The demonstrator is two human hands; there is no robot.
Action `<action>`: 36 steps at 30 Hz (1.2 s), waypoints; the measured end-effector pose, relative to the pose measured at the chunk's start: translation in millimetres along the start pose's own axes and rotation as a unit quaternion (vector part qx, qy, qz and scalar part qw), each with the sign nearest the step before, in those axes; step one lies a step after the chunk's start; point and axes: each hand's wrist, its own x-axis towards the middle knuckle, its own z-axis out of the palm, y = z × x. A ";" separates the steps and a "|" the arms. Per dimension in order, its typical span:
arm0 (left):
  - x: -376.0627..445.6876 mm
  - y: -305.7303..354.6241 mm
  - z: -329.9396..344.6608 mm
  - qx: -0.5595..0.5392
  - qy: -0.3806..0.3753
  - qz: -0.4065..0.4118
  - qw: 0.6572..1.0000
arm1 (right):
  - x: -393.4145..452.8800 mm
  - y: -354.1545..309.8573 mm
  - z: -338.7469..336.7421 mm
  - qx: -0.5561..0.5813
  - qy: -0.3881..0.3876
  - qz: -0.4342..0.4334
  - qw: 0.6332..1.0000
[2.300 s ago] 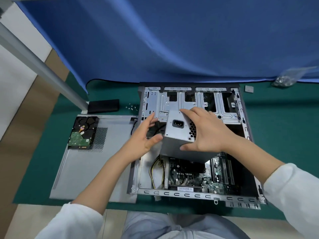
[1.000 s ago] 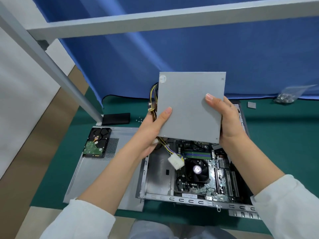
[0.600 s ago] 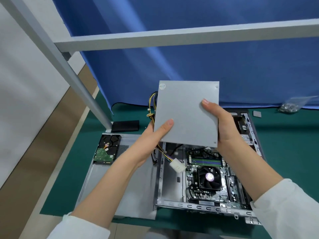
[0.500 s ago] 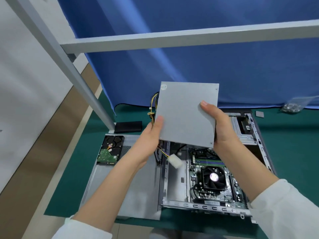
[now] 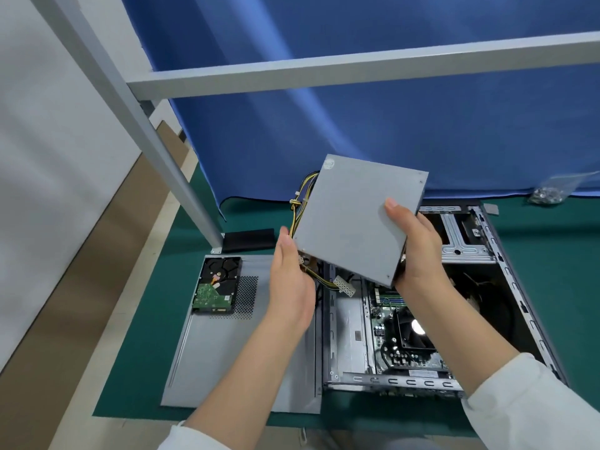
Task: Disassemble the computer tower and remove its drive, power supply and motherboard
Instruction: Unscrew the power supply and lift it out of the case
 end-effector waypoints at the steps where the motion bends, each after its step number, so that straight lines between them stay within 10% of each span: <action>1: -2.4 -2.4 0.9 0.011 -0.009 0.005 1.000 | -0.6 0.0 -2.4 0.003 0.002 0.010 1.000; 36: -9.8 -38.1 10.3 -0.100 0.176 -0.025 0.979 | -1.6 33.2 0.3 -0.091 -0.016 0.062 0.994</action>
